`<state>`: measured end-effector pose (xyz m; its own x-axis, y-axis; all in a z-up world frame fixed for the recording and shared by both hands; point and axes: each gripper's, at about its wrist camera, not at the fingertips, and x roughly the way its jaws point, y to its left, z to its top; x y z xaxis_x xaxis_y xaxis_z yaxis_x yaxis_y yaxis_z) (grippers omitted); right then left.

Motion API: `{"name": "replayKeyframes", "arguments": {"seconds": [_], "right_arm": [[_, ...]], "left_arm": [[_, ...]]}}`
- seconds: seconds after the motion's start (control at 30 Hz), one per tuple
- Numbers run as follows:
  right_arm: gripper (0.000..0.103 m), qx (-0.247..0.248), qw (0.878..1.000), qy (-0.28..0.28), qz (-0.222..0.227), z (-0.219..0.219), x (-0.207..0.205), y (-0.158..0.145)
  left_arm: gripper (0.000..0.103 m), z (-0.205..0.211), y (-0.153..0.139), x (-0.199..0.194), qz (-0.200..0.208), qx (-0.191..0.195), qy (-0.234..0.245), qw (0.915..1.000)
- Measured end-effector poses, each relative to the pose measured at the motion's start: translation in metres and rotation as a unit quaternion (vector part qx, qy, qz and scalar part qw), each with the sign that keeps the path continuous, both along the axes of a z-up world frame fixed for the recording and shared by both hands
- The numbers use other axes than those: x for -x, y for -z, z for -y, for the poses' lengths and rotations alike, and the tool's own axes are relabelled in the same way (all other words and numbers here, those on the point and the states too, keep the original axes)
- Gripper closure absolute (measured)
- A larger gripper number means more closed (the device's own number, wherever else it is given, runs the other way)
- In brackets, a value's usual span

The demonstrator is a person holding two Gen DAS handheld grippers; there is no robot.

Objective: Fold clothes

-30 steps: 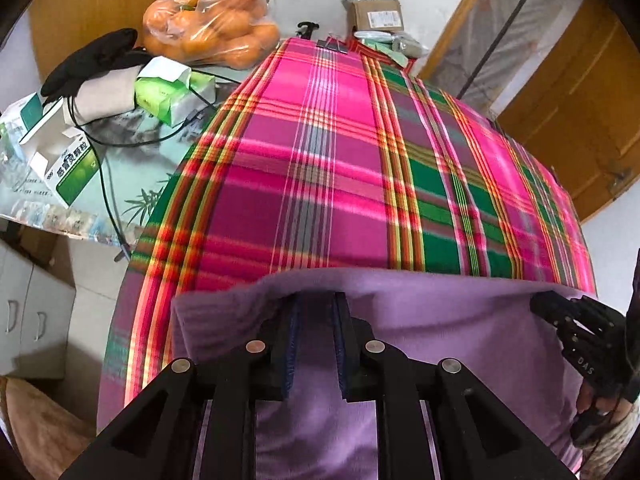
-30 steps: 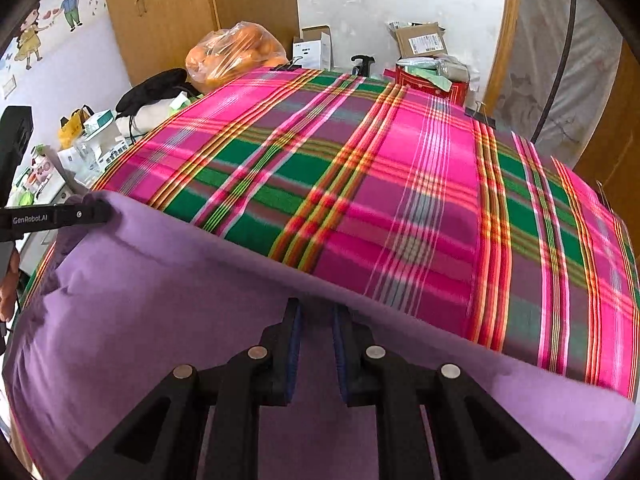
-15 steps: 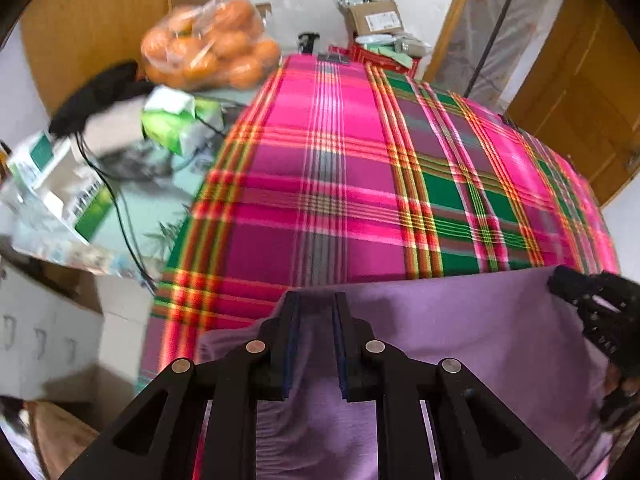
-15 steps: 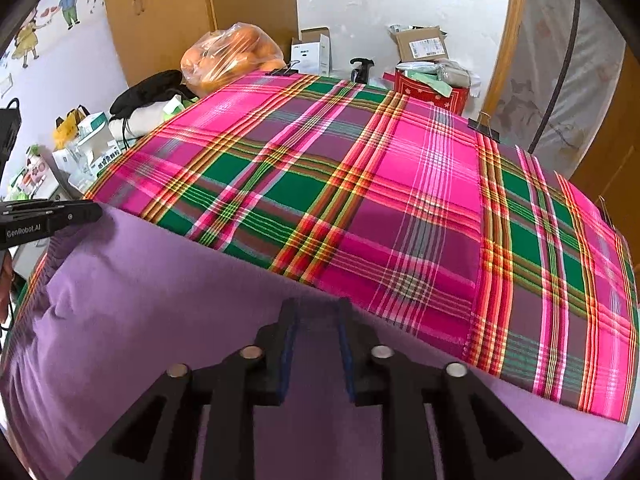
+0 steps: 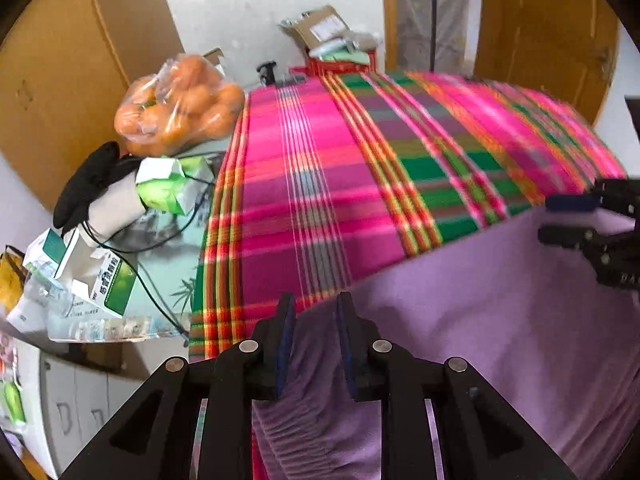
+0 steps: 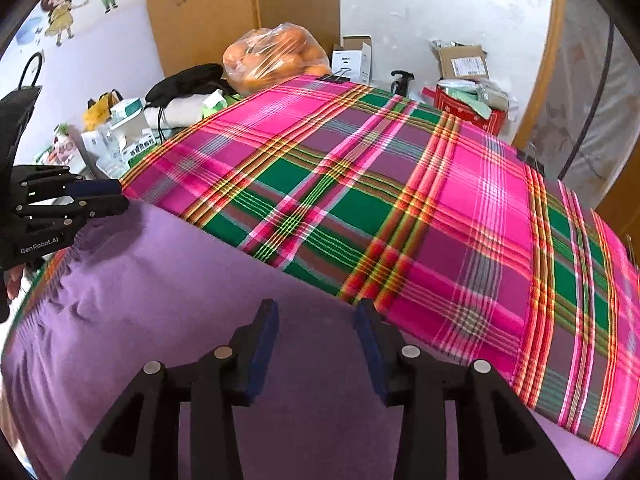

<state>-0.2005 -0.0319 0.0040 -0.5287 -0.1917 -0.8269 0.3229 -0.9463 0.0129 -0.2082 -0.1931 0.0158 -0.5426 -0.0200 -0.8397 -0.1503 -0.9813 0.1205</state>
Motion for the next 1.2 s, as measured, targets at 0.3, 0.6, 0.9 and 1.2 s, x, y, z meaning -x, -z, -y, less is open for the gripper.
{"name": "replayKeyframes", "arguments": {"seconds": [0.3,0.6,0.9,1.2], "right_arm": [[0.055,-0.016,0.999,-0.030,-0.013,0.016,0.006,0.005],[0.054,0.012,1.000,-0.022,-0.014,0.013,0.009,0.007],[0.065,0.001,1.000,-0.022,-0.008,0.020,0.008,0.006],[0.098,-0.014,1.000,-0.024,-0.010,0.032,-0.002,0.003]], "left_arm": [[0.066,0.006,0.008,0.008,0.004,0.017,0.012,0.9998],[0.068,0.015,0.010,0.004,-0.004,-0.039,0.013,0.9991],[0.086,0.009,0.011,0.000,-0.014,-0.038,0.045,0.9981],[0.099,0.009,0.010,-0.005,-0.020,-0.045,0.051,0.9975]]}}
